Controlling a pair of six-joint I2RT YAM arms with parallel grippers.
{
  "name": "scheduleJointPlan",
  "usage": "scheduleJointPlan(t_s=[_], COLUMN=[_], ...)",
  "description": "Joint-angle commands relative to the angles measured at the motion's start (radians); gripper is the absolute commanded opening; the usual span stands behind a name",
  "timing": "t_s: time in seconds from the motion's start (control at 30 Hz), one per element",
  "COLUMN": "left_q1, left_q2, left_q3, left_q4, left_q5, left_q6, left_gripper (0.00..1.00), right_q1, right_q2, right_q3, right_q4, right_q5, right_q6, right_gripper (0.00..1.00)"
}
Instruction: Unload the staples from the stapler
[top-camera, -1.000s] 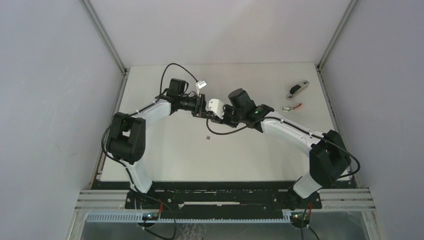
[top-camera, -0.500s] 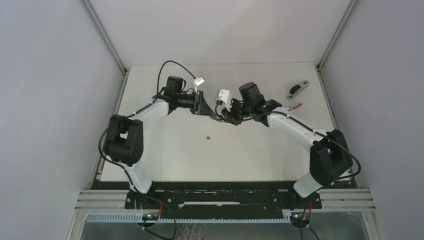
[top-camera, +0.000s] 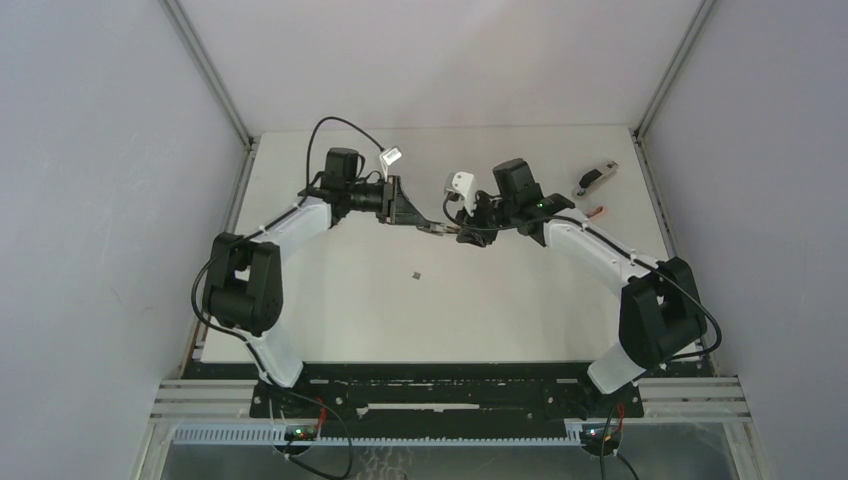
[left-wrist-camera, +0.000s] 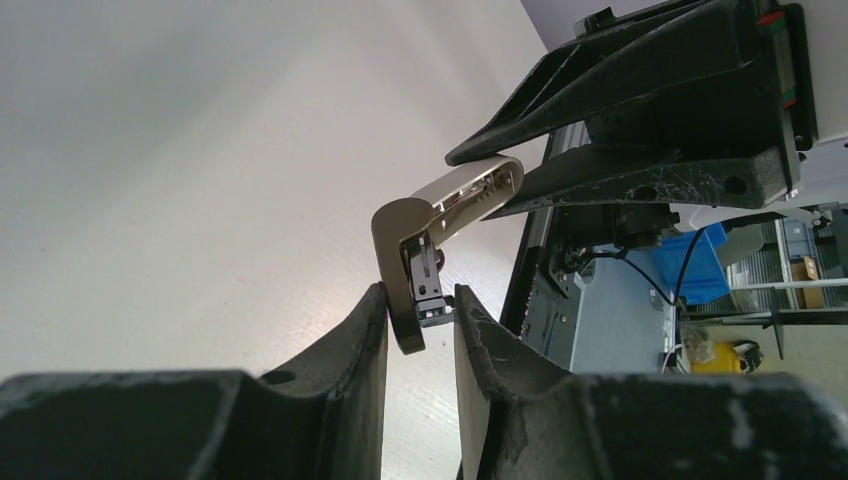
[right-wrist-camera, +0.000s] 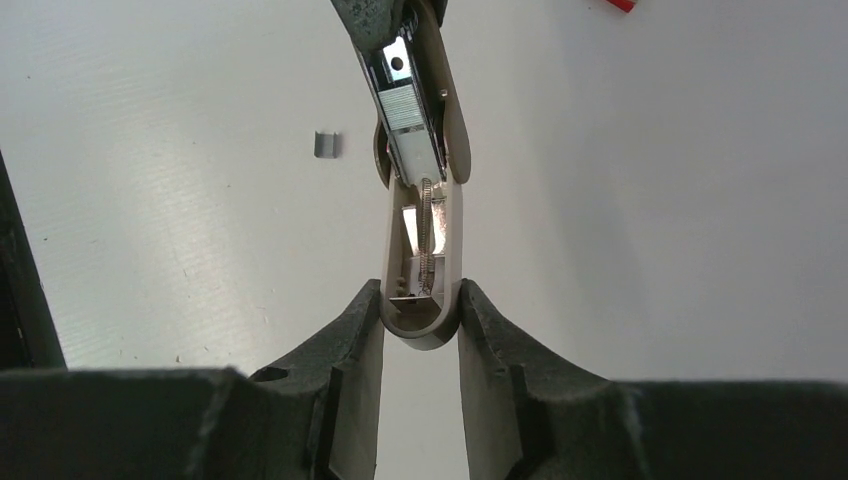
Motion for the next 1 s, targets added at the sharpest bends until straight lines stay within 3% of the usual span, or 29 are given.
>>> scheduleJointPlan(t_s=[0.0, 0.33, 0.5, 0.8, 0.97], left_q1=[0.021, 0.024, 0.024, 0.024, 0.019], left_q2=[-0.067, -0.085, -0.079, -0.093, -0.094], left_q3=[0.008, -0.003, -0.005, -0.005, 0.002], left_q4=[0.037, 0.057, 0.059, 0.018, -0.026], left_q5=[0.051, 0.096, 0.090, 0.017, 0.005], left_q6=[-0.006, -0.006, -0.005, 0.044, 0.096], left_gripper=[0.28, 0.28, 0.27, 0.27, 0.27], right_q1=[-0.020, -0.067, -0.071, -0.104, -0.116], right_q2=[0.019, 0.045, 0.023, 0.022, 0.098], right_q3=[0.004, 0.004, 0.007, 0.133, 0.284], right_q4=[-0.011, -0.038, -0.058, -0.265, -0.441], right_q5=[-0.008, -0.125, -0.180, -0.340, -0.366], right_q6=[0.020, -0.007, -0.019, -0.060, -0.048], right_gripper=[0.28, 0.37, 0.51, 0.60, 0.63])
